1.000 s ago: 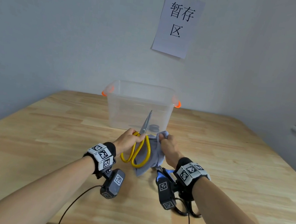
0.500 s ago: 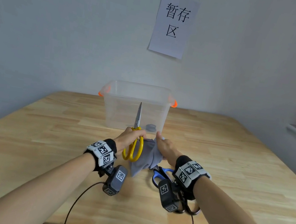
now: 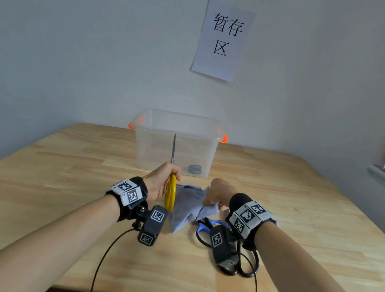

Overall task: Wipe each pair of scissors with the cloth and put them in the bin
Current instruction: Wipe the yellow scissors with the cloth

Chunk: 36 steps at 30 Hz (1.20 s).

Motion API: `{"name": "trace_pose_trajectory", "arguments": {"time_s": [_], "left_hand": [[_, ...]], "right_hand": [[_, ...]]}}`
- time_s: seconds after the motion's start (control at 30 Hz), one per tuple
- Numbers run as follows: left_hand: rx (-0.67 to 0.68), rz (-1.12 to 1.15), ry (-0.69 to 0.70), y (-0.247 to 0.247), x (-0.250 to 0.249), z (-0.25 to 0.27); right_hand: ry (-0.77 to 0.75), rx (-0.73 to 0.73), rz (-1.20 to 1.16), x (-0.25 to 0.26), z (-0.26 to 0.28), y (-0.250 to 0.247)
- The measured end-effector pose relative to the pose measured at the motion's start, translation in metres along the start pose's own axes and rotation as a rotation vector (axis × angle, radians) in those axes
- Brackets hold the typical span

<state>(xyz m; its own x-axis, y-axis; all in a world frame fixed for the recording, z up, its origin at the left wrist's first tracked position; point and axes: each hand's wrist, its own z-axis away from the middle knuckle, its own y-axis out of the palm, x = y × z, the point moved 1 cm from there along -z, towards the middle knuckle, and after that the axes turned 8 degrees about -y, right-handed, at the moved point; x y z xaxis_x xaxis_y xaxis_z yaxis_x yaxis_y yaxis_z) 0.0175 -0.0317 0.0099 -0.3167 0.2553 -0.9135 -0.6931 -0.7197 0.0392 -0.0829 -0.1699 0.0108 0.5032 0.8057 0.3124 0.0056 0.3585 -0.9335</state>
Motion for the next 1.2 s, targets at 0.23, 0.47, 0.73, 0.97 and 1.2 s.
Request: {"name": "trace_pose_trajectory", "arguments": {"time_s": [0.23,0.47,0.73,0.97,1.2], "left_hand": [[0.132,-0.014,-0.107,-0.003,0.006,0.005],[0.139,-0.075,-0.004,-0.009,0.005,-0.004],[0.112,-0.144,0.113,-0.023,0.007,-0.002],[0.045,-0.202,0.162,-0.025,0.011,-0.010],[-0.062,-0.166,0.149,-0.025,0.014,-0.020]], "right_hand": [[0.063,-0.278,-0.608,0.004,-0.012,-0.012],[0.043,-0.422,-0.926,0.002,-0.012,-0.004],[0.019,-0.536,-1.005,0.005,-0.020,0.004],[-0.087,-0.421,-1.042,0.016,-0.022,0.017],[-0.079,-0.403,-1.057,0.009,-0.025,0.024]]}}
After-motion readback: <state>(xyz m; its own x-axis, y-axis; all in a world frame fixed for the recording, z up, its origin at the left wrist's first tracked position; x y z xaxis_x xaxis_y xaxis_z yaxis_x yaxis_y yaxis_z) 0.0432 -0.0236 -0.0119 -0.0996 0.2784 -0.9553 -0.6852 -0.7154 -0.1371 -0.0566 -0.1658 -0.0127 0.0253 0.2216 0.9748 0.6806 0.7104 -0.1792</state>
